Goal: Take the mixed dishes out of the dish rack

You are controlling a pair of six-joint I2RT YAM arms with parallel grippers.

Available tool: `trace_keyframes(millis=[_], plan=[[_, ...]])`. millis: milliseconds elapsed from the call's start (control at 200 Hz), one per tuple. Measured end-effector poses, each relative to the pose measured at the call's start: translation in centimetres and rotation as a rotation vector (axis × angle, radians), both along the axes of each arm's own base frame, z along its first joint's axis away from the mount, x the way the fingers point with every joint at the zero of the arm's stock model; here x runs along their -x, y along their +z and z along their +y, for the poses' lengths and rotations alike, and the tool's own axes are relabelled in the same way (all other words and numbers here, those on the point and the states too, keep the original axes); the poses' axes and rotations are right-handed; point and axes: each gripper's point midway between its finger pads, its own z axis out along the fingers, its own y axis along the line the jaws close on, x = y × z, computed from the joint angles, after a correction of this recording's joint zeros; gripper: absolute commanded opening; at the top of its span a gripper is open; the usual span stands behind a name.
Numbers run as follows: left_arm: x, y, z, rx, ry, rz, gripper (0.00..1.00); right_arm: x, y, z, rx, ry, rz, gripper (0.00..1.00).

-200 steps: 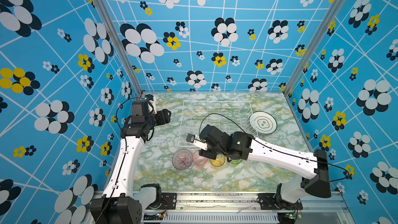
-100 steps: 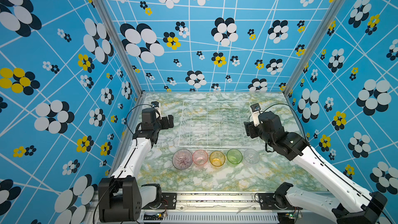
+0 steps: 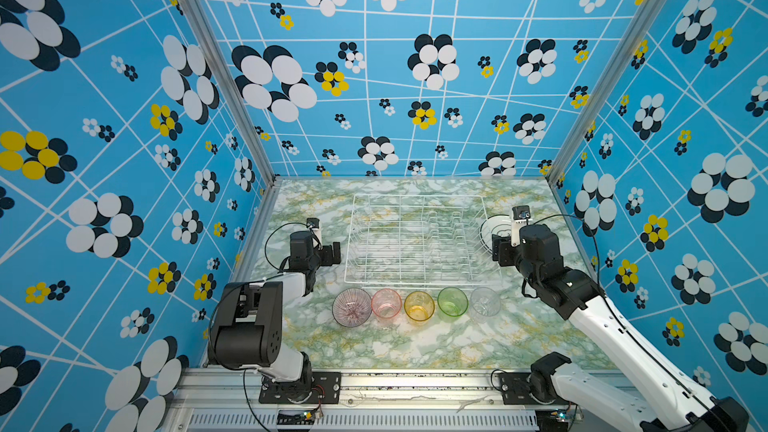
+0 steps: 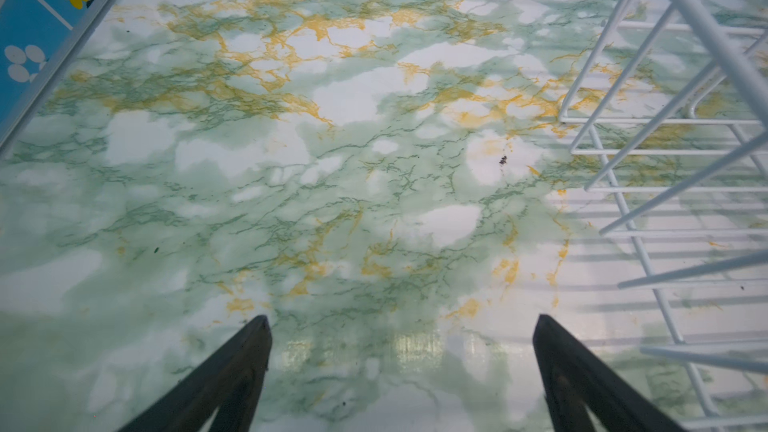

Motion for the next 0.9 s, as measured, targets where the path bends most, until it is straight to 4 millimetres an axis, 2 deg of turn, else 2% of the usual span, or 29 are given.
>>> trace_keyframes(millis=[105, 180, 255, 350, 480, 745, 900], plan=[[-0.8, 1.4, 0.0, -0.007, -0.005, -0.073, 0.99, 0.3, -1.2, -1.8, -0.015, -0.072, -0.05, 0.85], [-0.7, 1.8, -0.1, -0.012, -0.008, -0.113, 0.99, 0.5, -2.2, -3.4, -0.026, -0.132, -0.08, 0.85], [0.1, 1.4, -0.2, -0.018, -0.013, -0.147, 0.99, 0.5, -3.0, -4.8, -0.035, -0.188, -0.095, 0.86], [1.5, 0.0, -0.3, -0.019, -0.015, -0.14, 0.99, 0.2, -3.6, -5.9, -0.044, -0.235, -0.119, 0.87], [1.3, 0.4, -0.2, -0.022, -0.014, -0.165, 0.99, -0.9, -4.7, -6.5, -0.029, -0.262, -0.15, 0.87], [1.0, 1.3, -0.3, -0.022, -0.015, -0.202, 0.99, -3.0, -11.4, -9.3, 0.031, -0.35, -0.084, 0.87], [0.9, 1.4, -0.3, -0.023, -0.015, -0.207, 0.99, -4.3, -13.8, -9.3, 0.051, -0.345, -0.069, 0.88]])
